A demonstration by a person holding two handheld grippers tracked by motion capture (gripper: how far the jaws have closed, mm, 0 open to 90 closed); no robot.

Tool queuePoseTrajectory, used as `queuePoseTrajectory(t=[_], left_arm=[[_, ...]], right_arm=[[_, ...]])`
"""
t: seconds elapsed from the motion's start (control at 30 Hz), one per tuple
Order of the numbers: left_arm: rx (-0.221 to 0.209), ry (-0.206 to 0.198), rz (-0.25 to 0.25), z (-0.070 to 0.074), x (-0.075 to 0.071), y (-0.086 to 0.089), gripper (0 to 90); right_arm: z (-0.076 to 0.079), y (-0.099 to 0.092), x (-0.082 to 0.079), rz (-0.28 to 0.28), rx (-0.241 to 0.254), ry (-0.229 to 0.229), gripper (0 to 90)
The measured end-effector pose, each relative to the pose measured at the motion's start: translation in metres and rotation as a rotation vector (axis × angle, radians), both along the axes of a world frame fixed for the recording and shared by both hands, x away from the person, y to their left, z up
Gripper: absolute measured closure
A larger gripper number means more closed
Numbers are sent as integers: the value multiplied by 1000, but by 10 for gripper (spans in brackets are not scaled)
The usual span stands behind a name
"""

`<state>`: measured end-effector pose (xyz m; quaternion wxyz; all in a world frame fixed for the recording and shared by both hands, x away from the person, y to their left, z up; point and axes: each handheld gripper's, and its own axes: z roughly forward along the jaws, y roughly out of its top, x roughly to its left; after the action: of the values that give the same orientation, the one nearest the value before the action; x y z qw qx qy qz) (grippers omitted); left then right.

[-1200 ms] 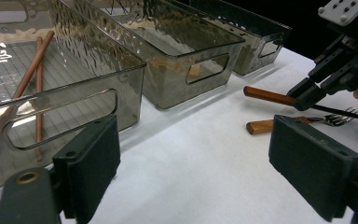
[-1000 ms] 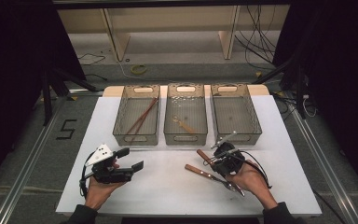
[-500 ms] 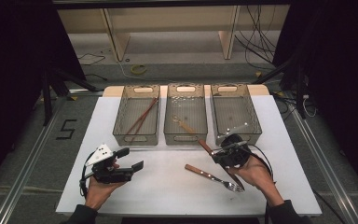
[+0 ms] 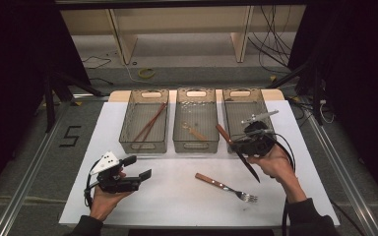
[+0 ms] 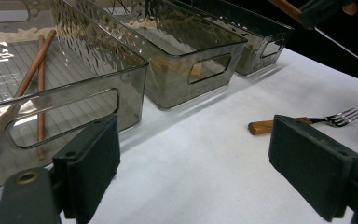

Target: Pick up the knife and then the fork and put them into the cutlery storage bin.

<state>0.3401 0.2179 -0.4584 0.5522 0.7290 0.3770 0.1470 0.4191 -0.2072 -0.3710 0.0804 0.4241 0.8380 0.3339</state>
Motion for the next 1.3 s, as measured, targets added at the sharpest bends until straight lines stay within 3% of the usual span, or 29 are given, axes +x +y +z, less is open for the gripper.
queuePoseTrajectory(t=[0.4, 0.53, 0.9, 1.3], left_arm=[[-2, -4, 1, 0, 0, 1, 160], [-5, -4, 1, 0, 0, 1, 160], [-7, -6, 3, 1, 0, 1, 159], [-12, -4, 1, 1, 0, 1, 160]], right_arm=[[26, -8, 34, -63, 20, -47, 776], [29, -11, 45, -76, 47, -41, 776], [35, -16, 75, -138, 45, -40, 776], [41, -19, 98, -177, 66, -44, 776]])
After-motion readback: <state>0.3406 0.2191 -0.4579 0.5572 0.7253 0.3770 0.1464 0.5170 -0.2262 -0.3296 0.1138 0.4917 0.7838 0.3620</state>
